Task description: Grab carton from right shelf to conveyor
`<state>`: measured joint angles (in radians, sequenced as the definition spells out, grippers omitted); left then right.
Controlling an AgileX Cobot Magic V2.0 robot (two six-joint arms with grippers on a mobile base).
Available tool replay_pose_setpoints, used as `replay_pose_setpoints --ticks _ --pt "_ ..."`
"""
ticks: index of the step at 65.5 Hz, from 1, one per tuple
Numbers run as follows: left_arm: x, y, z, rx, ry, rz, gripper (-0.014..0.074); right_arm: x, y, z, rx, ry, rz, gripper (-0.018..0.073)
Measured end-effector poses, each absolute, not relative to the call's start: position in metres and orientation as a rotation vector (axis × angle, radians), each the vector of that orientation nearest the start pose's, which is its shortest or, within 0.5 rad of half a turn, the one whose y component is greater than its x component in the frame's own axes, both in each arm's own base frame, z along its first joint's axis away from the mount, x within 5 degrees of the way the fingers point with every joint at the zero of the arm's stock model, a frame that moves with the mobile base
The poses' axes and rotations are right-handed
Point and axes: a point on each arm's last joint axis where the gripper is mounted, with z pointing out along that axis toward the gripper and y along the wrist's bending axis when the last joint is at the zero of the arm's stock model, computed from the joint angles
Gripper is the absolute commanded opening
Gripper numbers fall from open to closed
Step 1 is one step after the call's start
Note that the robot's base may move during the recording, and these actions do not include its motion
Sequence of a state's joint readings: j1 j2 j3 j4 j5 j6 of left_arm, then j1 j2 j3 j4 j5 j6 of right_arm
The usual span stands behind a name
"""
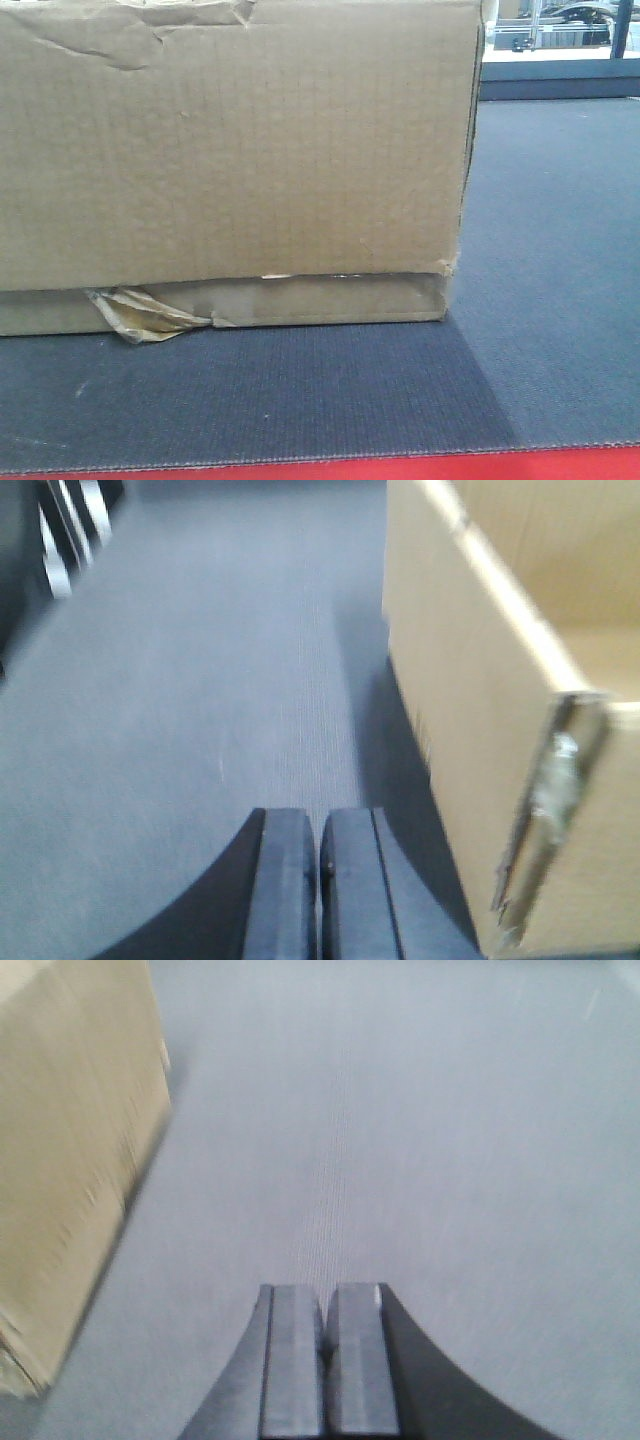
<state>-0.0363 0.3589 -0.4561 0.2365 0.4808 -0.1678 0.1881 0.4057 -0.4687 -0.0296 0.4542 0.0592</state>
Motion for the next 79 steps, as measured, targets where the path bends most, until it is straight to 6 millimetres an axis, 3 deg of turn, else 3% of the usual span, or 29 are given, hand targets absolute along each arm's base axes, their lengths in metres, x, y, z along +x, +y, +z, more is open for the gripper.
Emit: replay_pose_setpoints --ticks 17,22,37,79 --pt "0.032 0.009 0.3 -0.021 1.638 0.099 0.002 0.027 0.004 0.307 -0.12 1.599 0.153 -0.0078" --pt "0.023 0.01 0.298 -0.028 1.612 0.101 0.002 0.019 0.002 0.306 -0.117 1.566 0.155 -0.0078" --pt "0.02 0.011 0.289 -0.041 1.674 0.112 0.002 0.018 0.002 0.301 -0.118 1.58 0.152 -0.0078" --pt "0.02 0.012 0.287 -0.044 1.692 0.114 0.002 0.018 0.002 0.301 -0.119 1.58 0.151 -0.0078"
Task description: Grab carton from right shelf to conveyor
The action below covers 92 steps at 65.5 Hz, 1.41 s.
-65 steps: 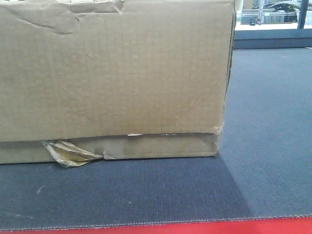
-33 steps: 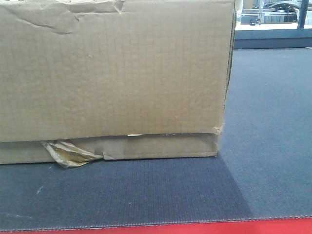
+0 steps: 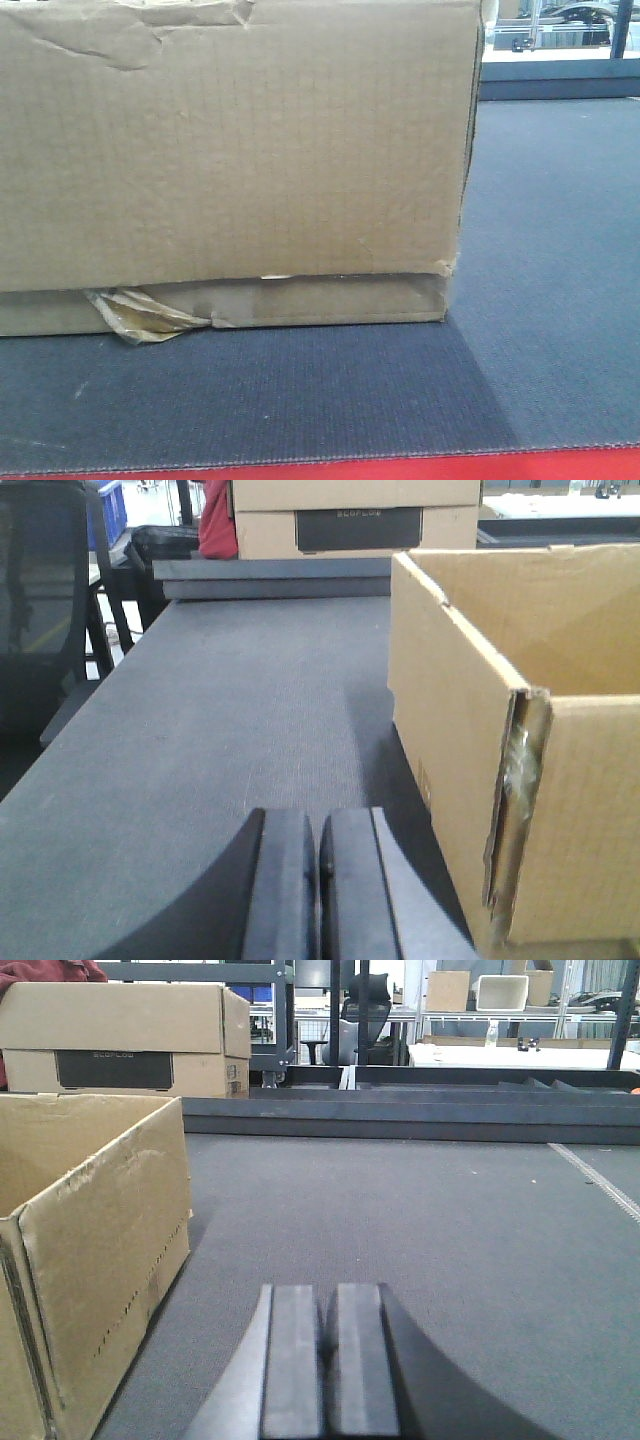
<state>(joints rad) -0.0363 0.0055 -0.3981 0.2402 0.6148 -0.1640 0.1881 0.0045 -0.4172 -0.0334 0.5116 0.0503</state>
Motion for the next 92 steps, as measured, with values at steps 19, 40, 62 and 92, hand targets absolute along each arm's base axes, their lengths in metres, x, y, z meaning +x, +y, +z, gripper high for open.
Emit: replay_pose_setpoints --ticks 19,40,62,92 --pt "0.029 0.006 0.284 -0.057 1.575 0.119 0.002 0.018 0.002 0.301 -0.119 1.58 0.151 -0.0078" --pt "0.056 0.006 0.208 -0.088 1.554 0.076 0.002 0.018 0.002 0.301 -0.119 1.58 0.151 -0.0078" --pt "0.057 0.006 0.207 -0.105 1.548 0.055 0.002 0.018 0.002 0.301 -0.119 1.58 0.151 -0.0078" --pt "0.057 0.006 0.207 -0.105 1.546 0.055 0.002 0.018 0.002 0.301 -0.119 1.58 0.151 -0.0078"
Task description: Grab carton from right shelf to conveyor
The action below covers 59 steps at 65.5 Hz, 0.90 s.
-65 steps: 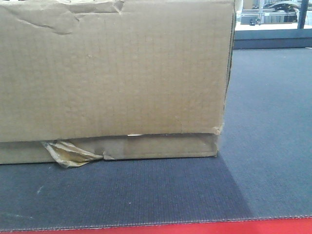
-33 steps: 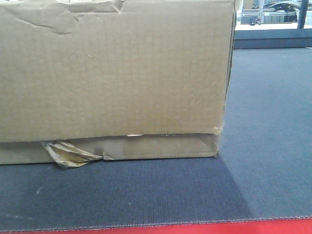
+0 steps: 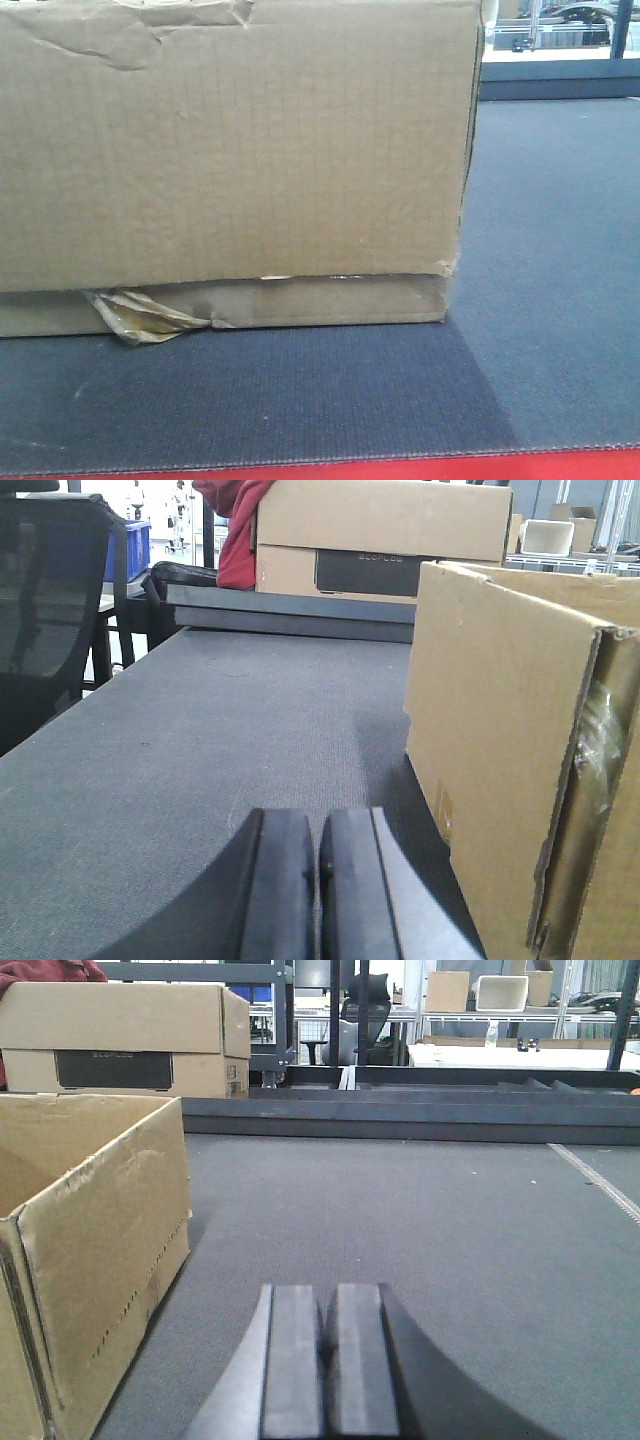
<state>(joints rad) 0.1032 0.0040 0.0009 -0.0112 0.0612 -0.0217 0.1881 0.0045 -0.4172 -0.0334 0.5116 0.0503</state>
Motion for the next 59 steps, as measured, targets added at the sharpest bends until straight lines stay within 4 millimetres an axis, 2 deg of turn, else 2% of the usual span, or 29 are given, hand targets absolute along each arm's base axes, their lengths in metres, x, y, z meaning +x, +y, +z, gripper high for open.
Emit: replay_pose_setpoints --ticks 13,27,34,53,59 --pt "0.057 0.006 0.207 -0.105 1.546 0.055 0.002 0.018 0.002 0.301 -0.119 1.579 0.142 -0.0078" --pt "0.057 0.006 0.207 -0.105 1.546 0.055 0.002 0.023 0.0 0.295 -0.097 1.567 0.059 -0.0078" --pt "0.057 0.006 0.207 -0.105 1.546 0.055 0.002 0.031 0.002 0.282 -0.092 1.555 0.021 -0.0078" --pt "0.057 0.006 0.207 -0.104 1.546 0.056 0.002 0.055 0.002 0.209 -0.024 1.628 0.034 -0.0078" --pt "0.057 0.006 0.207 -0.104 1.546 0.056 0.002 0.057 0.002 0.203 -0.019 1.609 0.034 -0.0078"
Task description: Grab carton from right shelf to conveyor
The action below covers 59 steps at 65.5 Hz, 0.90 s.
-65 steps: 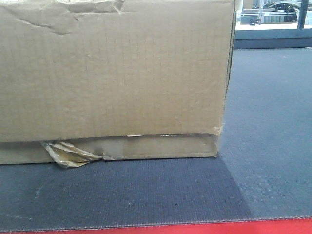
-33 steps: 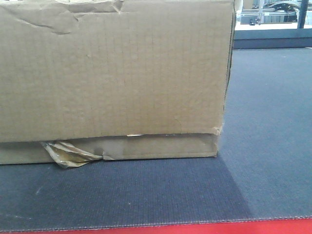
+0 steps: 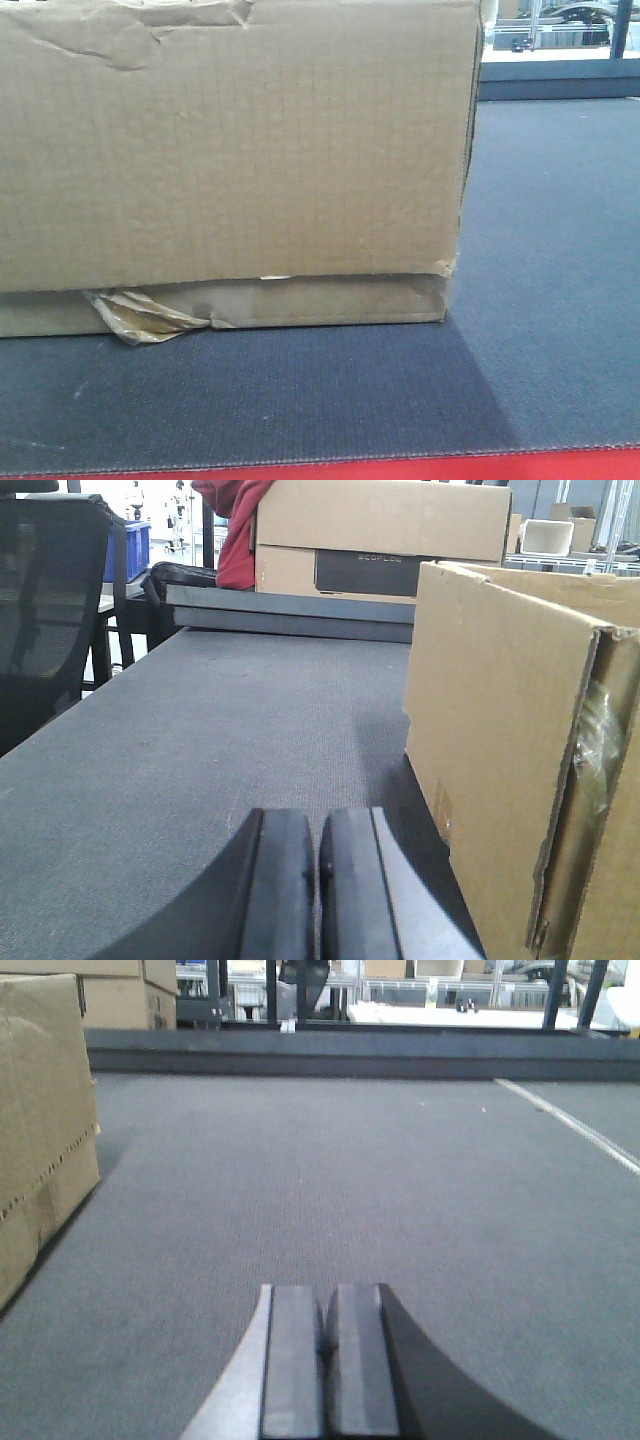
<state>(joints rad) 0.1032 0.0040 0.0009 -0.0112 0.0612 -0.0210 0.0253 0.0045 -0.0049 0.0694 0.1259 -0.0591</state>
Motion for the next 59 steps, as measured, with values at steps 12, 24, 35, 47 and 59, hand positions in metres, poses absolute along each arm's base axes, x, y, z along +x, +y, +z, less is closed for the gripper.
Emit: replay_pose_setpoints --ticks 12,24,35,47,59 --pt "0.0565 0.0058 0.2071 -0.103 1.546 0.057 0.002 0.0568 0.0021 0.2045 -0.016 1.583 0.035 -0.0078" --pt "0.0565 0.0058 0.2071 -0.103 1.546 0.057 0.002 0.0568 0.002 0.2048 -0.016 1.58 0.034 -0.0078" --pt "0.0565 0.0058 0.2071 -0.103 1.546 0.057 0.002 0.0568 0.002 0.2049 -0.016 1.578 0.034 -0.0078" --pt "0.0565 0.0058 0.2071 -0.103 1.546 0.057 0.002 0.0568 0.002 0.2049 -0.016 1.578 0.034 -0.0078" --pt "0.0565 0.0058 0.2071 -0.103 1.546 0.057 0.002 0.0568 0.002 0.2049 -0.016 1.578 0.034 -0.0078"
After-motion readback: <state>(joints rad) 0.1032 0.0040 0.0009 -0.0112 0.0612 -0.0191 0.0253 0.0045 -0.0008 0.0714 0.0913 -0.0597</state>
